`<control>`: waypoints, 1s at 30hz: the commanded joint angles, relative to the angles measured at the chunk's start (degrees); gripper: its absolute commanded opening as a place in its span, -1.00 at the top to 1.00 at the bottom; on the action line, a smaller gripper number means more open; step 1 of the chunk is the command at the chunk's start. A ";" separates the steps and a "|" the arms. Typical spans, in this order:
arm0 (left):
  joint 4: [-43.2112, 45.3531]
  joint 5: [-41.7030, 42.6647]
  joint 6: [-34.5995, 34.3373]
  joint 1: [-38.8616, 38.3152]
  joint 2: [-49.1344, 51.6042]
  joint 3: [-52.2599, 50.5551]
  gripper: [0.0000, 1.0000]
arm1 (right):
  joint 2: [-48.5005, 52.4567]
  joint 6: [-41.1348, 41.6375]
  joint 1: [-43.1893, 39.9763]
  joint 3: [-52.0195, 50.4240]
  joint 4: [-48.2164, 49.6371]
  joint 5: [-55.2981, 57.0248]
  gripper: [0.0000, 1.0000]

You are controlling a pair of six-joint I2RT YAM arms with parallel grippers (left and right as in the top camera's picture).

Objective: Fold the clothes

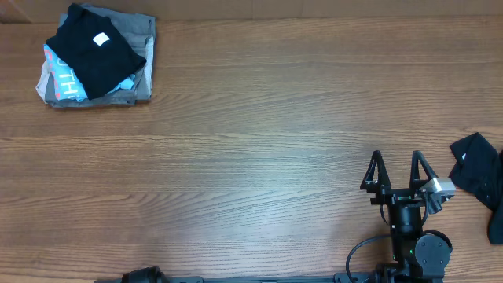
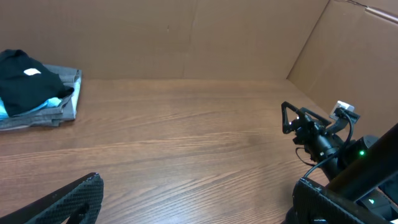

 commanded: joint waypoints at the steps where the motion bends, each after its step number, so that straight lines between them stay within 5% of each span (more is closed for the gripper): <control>1: 0.20 0.04 1.68 0.00 -0.24 -0.07 -1.00 | -0.68 -0.20 0.37 -0.72 -1.07 2.60 -1.00; 8: 0.20 0.04 1.68 0.00 -0.24 -0.07 -1.00 | -0.68 -3.04 0.37 -0.72 -12.15 1.70 -1.00; 12: 0.20 0.04 1.68 0.00 -0.24 -0.07 -1.00 | -0.68 -8.59 0.44 -0.72 -11.91 -0.90 -1.00; 30: 0.20 0.04 1.68 0.00 -0.24 -0.07 -1.00 | -0.68 -6.38 0.11 -0.70 -11.87 -1.05 -1.00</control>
